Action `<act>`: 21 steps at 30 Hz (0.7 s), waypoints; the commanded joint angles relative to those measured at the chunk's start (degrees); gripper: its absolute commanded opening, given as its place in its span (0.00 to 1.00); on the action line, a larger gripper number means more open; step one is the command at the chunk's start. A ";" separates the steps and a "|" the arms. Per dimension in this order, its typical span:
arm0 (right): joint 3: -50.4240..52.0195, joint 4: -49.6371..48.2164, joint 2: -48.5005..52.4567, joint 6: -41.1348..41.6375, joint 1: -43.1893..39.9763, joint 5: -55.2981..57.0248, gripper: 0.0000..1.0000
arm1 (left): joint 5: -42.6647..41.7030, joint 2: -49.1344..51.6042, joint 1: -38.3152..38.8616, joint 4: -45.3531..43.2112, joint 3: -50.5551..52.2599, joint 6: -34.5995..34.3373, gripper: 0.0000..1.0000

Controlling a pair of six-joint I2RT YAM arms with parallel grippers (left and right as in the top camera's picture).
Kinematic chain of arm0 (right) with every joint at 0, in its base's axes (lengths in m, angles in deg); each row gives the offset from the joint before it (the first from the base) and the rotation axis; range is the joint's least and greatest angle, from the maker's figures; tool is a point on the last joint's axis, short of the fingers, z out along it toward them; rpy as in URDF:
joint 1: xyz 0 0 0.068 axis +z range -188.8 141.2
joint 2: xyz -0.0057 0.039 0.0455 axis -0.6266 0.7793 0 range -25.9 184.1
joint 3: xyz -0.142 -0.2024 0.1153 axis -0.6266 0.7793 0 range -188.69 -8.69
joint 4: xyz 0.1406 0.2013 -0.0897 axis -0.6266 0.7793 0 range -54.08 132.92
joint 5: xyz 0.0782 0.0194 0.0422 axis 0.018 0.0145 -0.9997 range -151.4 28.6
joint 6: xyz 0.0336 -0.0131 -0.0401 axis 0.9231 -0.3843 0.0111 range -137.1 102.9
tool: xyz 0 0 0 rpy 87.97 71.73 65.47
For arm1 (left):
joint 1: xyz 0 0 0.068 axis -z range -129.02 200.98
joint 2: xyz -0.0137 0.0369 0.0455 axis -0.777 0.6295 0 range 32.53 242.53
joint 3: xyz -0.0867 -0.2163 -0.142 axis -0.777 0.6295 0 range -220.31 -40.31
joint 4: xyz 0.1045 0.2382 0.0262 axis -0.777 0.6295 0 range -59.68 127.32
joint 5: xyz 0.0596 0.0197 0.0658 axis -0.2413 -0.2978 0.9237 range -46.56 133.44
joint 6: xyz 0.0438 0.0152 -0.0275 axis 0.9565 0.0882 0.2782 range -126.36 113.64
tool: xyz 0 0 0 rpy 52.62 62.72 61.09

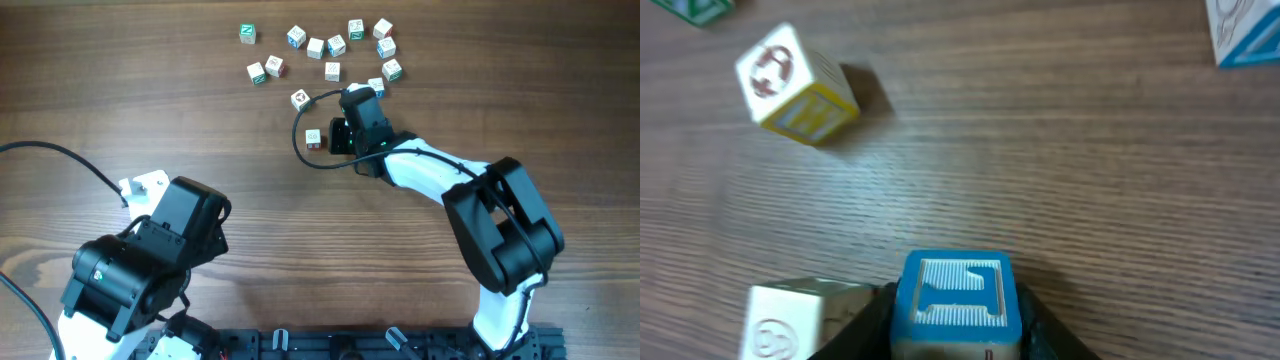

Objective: Form a horizontal line

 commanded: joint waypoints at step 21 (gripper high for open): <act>-1.22 4.92 -2.29 -0.85 0.24 -3.52 0.50 | 0.92 -0.11 -0.37 0.00 0.31 -1.18 1.00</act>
